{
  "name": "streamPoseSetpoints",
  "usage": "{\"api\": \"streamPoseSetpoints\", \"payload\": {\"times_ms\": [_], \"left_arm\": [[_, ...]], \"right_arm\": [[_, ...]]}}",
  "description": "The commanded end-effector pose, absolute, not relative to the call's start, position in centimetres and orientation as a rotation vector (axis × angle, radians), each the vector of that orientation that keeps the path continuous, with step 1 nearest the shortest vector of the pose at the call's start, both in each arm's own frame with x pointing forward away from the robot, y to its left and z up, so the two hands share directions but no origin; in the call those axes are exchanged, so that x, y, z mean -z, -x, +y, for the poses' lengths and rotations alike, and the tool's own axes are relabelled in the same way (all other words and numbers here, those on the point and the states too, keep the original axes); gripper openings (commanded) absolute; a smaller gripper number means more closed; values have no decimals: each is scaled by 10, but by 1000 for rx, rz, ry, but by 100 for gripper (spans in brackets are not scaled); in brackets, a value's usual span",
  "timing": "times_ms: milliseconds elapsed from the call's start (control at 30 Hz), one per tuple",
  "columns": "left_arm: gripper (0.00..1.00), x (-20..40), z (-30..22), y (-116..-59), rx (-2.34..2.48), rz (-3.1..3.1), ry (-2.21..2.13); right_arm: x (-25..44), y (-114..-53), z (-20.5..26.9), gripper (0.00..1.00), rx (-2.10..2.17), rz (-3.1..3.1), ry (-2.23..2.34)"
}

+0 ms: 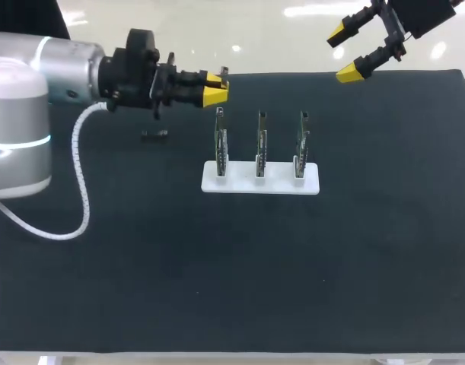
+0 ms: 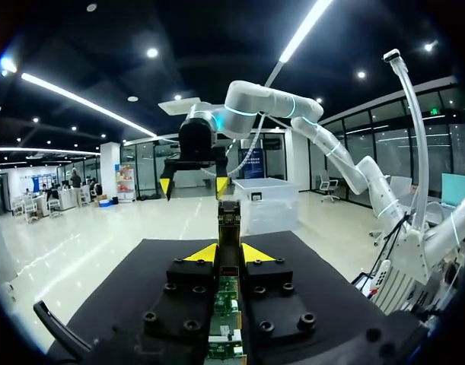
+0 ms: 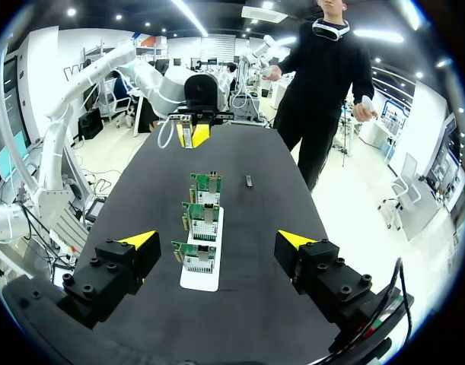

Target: Pick up the optical module with the left hand, and insert it into the network port with the right hand.

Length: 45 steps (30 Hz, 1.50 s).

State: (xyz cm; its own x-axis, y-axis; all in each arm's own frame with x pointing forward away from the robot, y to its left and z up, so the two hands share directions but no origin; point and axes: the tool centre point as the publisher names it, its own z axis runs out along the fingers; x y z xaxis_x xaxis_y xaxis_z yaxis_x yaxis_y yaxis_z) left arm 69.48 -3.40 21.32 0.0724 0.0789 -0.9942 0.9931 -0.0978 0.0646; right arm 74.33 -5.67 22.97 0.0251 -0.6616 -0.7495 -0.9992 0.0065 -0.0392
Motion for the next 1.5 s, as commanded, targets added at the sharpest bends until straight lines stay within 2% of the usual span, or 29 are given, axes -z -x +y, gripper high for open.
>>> {"api": "streamPoseSetpoints", "payload": {"times_ms": [33, 400, 1500], "left_arm": [[0, -208, -40, -692, 1201, 1168, -1364], [0, -201, -59, -701, 1188, 1176, -1349], [0, -200, -61, -711, 1176, 1214, -1331]], "right_arm": [[-229, -743, -57, 100, -733, 1695, 1715], [-229, -743, -57, 100, -733, 1695, 1715], [-229, -743, -57, 100, -733, 1695, 1715]]}}
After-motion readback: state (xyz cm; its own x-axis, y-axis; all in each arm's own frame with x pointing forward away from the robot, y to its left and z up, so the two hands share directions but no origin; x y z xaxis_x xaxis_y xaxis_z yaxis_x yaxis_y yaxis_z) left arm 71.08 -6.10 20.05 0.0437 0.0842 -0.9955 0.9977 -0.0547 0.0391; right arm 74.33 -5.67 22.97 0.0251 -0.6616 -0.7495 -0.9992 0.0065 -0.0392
